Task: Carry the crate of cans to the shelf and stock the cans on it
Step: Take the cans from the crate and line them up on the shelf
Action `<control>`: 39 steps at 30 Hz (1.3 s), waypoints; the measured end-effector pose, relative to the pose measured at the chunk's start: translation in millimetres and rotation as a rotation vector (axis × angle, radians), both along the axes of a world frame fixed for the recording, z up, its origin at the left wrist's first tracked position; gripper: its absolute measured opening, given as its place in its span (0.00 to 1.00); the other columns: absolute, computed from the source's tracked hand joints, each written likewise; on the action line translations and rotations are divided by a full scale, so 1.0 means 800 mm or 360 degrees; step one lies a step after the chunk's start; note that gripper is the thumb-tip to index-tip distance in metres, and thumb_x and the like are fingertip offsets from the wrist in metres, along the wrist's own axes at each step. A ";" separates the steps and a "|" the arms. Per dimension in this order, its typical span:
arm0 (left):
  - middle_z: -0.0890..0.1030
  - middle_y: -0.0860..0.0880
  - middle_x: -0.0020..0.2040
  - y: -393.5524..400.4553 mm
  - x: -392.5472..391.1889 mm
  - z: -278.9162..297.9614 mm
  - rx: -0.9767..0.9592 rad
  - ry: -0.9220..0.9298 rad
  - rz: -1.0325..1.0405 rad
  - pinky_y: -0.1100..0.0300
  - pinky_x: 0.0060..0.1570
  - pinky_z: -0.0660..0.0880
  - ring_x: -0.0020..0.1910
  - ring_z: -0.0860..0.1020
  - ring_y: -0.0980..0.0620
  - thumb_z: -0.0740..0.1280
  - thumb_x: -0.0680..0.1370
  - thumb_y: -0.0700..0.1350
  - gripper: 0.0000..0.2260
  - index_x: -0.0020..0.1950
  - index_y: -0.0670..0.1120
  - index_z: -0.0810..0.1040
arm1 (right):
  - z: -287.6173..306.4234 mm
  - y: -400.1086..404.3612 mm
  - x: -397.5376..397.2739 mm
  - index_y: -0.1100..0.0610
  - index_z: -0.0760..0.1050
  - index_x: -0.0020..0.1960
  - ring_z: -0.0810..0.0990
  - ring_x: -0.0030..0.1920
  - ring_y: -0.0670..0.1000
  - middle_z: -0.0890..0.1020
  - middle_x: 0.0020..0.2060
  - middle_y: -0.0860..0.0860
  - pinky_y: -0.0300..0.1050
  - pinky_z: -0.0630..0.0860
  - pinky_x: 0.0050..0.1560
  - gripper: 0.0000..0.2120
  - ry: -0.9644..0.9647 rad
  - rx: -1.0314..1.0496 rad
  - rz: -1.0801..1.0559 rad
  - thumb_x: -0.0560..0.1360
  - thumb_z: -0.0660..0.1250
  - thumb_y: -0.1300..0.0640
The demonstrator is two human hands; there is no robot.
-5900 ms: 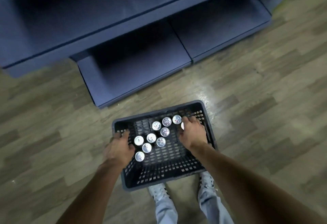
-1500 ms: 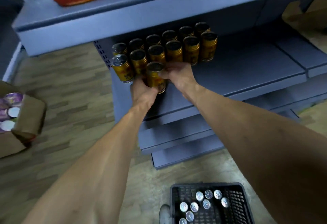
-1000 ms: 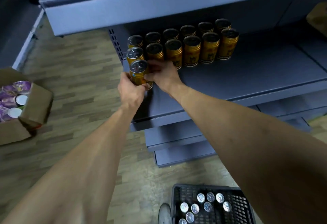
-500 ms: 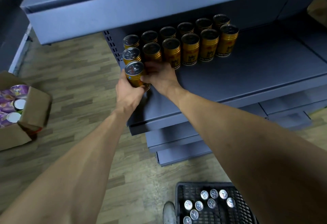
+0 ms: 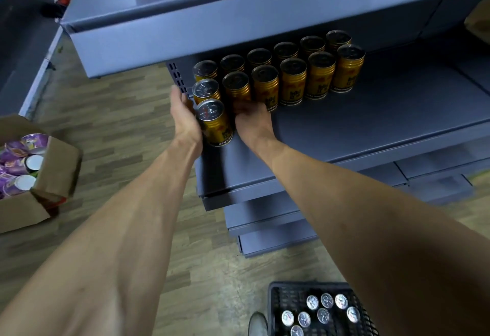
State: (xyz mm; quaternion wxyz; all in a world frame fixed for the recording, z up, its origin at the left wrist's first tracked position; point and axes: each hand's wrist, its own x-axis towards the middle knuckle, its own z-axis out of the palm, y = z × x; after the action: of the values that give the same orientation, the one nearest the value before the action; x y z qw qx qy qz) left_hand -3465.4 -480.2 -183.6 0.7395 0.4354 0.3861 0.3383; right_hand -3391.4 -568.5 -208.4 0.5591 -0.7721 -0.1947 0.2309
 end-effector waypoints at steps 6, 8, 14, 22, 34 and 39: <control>0.84 0.48 0.37 -0.006 0.020 -0.002 -0.0001 0.0000 -0.0179 0.60 0.40 0.80 0.38 0.83 0.52 0.48 0.83 0.61 0.27 0.47 0.45 0.79 | 0.000 0.004 -0.004 0.58 0.82 0.47 0.80 0.54 0.59 0.84 0.50 0.58 0.45 0.74 0.55 0.12 -0.0094 -0.0026 0.0070 0.75 0.59 0.67; 0.85 0.47 0.41 -0.008 0.017 -0.001 0.0014 -0.0010 -0.0170 0.58 0.46 0.81 0.43 0.83 0.51 0.47 0.83 0.61 0.28 0.51 0.44 0.80 | -0.001 0.005 -0.006 0.60 0.82 0.49 0.80 0.55 0.59 0.84 0.52 0.57 0.44 0.73 0.57 0.13 -0.0110 -0.0035 0.0087 0.76 0.59 0.67; 0.86 0.49 0.40 -0.004 0.016 -0.012 0.0063 -0.0011 -0.0249 0.61 0.42 0.80 0.41 0.84 0.54 0.45 0.83 0.61 0.29 0.53 0.45 0.80 | -0.005 0.000 -0.009 0.57 0.80 0.46 0.79 0.54 0.60 0.84 0.50 0.58 0.42 0.71 0.53 0.11 -0.0137 -0.0112 0.0141 0.76 0.59 0.65; 0.85 0.49 0.40 0.006 0.009 -0.026 0.0093 0.0035 -0.0222 0.59 0.45 0.78 0.41 0.83 0.53 0.50 0.84 0.56 0.23 0.48 0.47 0.81 | -0.004 0.001 -0.019 0.60 0.83 0.52 0.79 0.55 0.58 0.84 0.52 0.58 0.44 0.74 0.58 0.13 -0.0101 -0.0075 0.0082 0.77 0.60 0.65; 0.84 0.43 0.42 0.030 0.016 -0.027 0.0026 0.0093 -0.0085 0.56 0.42 0.79 0.39 0.83 0.48 0.53 0.83 0.60 0.27 0.55 0.39 0.81 | -0.018 0.006 -0.009 0.62 0.83 0.49 0.82 0.44 0.47 0.84 0.42 0.51 0.44 0.80 0.56 0.13 -0.0099 0.0010 0.0000 0.66 0.73 0.71; 0.84 0.40 0.49 0.036 0.011 -0.038 0.0077 0.0119 -0.0140 0.51 0.51 0.80 0.47 0.83 0.44 0.53 0.81 0.62 0.30 0.63 0.38 0.79 | -0.019 0.005 -0.008 0.61 0.83 0.50 0.82 0.46 0.47 0.83 0.42 0.49 0.42 0.79 0.57 0.13 -0.0152 -0.0014 0.0022 0.67 0.73 0.71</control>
State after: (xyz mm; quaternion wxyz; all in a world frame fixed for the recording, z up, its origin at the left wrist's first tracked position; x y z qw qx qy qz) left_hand -3456.3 -451.5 -214.2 0.7281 0.4820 0.3856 0.2982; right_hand -3397.8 -564.4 -223.6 0.5442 -0.7833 -0.2256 0.1984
